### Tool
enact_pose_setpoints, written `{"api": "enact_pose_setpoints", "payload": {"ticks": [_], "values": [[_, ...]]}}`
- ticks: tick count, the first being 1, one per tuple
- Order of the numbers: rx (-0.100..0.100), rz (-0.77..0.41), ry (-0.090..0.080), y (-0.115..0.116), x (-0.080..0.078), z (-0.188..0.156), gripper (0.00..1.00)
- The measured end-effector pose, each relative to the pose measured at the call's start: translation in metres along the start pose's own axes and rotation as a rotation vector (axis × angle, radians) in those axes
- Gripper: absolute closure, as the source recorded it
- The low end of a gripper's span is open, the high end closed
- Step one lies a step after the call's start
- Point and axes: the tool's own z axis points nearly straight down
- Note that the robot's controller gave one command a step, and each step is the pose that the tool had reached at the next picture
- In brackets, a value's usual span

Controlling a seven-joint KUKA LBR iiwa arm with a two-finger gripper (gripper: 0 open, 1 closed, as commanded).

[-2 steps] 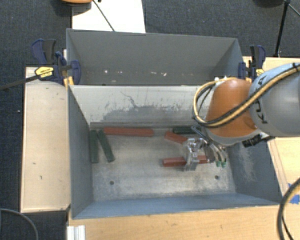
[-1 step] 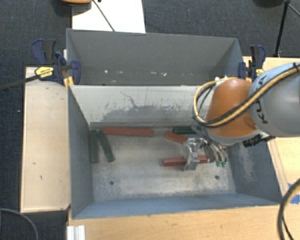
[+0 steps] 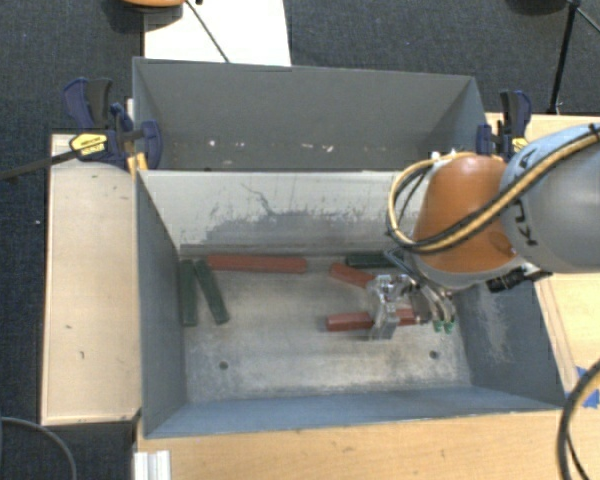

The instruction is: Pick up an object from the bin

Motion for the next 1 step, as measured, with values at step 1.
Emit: {"api": "enact_pose_setpoints", "payload": {"ticks": [1], "values": [[0.000,0.000,0.003,0.0000,0.0007,-0.0059,1.00]]}}
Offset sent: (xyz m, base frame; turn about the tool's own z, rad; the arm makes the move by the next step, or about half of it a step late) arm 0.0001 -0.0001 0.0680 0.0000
